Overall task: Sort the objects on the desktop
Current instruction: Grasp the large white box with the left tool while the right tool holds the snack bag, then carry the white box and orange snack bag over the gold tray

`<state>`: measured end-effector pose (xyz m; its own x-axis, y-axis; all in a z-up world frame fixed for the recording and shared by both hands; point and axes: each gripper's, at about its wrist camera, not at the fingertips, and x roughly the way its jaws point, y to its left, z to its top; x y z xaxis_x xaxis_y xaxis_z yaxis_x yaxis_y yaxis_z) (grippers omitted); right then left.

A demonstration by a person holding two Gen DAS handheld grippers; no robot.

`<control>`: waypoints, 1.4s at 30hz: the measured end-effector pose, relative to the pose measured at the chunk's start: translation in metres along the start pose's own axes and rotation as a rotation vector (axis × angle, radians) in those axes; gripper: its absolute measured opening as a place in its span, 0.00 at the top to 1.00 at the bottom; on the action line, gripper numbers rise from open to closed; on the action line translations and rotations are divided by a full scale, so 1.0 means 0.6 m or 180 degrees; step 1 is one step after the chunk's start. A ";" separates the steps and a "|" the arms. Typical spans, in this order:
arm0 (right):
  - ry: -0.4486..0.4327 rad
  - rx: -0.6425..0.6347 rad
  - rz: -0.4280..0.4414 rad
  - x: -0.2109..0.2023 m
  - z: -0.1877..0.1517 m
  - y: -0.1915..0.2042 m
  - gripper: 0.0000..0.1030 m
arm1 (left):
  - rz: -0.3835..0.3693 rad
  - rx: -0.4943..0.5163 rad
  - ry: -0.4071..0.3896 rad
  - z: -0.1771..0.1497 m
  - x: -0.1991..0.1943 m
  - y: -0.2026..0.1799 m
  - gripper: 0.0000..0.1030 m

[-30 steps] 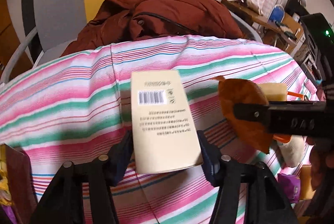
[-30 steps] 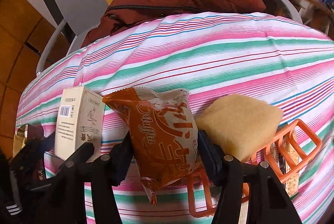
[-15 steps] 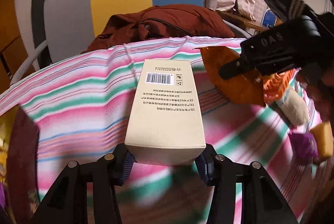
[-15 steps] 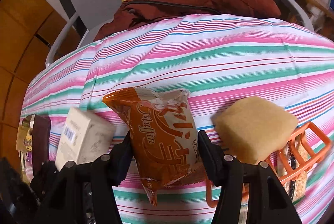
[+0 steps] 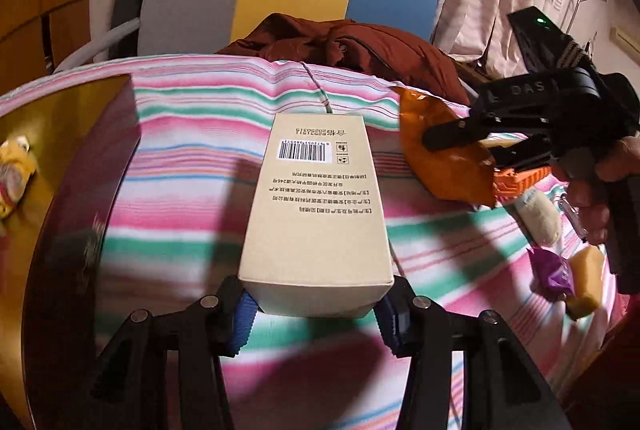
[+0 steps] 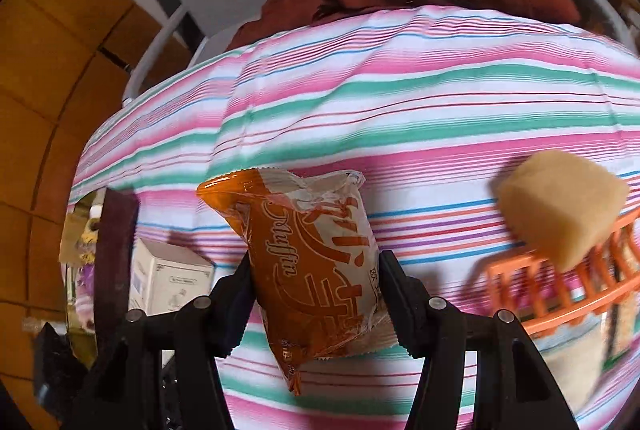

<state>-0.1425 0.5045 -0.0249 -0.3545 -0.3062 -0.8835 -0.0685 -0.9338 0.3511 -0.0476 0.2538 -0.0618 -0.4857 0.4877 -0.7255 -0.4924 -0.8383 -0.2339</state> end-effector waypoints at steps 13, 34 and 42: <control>-0.0035 -0.0225 -0.0157 0.006 -0.011 0.024 0.42 | -0.0178 0.0164 -0.0220 -0.044 -0.102 -0.005 0.51; 0.0130 -0.0246 0.0473 -0.002 -0.099 0.197 0.43 | 0.0007 -0.0131 -0.0556 -0.058 -0.261 0.129 0.51; 0.0100 -0.0528 0.0789 -0.015 -0.101 0.347 0.43 | 0.0114 -0.0460 -0.0286 -0.055 -0.265 0.234 0.51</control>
<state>-0.0968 0.3018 0.0373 -0.3122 -0.5317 -0.7873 0.1708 -0.8466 0.5041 -0.0159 0.0508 -0.0006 -0.5668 0.4713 -0.6757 -0.3680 -0.8787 -0.3042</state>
